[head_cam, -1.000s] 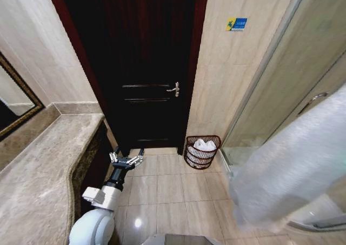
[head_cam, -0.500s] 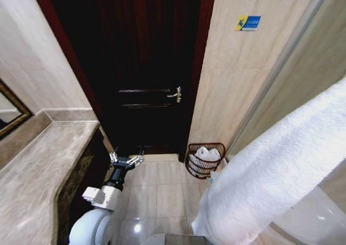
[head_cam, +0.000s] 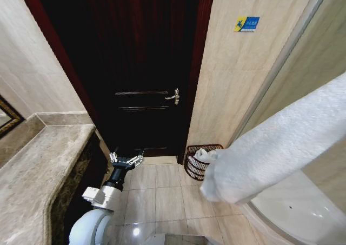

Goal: Discard the used towel into the hamper.

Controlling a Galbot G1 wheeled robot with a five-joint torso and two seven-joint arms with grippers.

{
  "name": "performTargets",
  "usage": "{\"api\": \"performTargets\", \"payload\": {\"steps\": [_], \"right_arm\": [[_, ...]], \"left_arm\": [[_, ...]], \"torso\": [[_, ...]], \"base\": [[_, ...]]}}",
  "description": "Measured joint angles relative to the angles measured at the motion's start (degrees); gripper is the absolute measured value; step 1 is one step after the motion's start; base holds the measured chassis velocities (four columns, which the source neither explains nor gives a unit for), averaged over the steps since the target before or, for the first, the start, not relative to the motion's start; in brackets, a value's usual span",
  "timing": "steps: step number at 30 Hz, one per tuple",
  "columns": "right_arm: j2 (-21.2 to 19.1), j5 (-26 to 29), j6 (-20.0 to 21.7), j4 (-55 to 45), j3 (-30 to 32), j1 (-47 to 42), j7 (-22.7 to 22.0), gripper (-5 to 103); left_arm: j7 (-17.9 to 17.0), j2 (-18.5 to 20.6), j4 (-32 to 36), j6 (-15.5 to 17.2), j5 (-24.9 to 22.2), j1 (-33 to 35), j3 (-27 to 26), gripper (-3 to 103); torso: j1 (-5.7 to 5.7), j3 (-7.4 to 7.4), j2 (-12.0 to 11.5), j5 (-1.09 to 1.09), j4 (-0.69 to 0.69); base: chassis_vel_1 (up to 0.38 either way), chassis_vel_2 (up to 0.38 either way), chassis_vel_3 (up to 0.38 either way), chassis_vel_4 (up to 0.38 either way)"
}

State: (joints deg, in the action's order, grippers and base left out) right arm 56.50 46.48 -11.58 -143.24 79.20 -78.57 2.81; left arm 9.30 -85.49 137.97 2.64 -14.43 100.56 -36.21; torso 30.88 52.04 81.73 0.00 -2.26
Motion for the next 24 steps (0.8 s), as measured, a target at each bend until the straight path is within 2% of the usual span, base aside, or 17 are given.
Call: {"api": "performTargets", "payload": {"steps": [15,24], "right_arm": [[0.0,1.1,-0.6,0.0,0.5,0.0,0.1,2],[0.0,0.9,-1.7,0.6,0.3,0.2,0.4,2]], "left_arm": [[0.0,0.0,0.0,0.0,0.0,0.0,0.0,100],[0.0,0.0,0.0,0.0,0.0,0.0,0.0,100]], "torso": [[0.1,0.03,0.0,-0.01,-0.01],[0.01,0.01,0.0,0.0,-0.01]], "base": [[-0.122,0.114,0.134,-0.13],[-0.016,0.027,0.02,-0.014]]}}
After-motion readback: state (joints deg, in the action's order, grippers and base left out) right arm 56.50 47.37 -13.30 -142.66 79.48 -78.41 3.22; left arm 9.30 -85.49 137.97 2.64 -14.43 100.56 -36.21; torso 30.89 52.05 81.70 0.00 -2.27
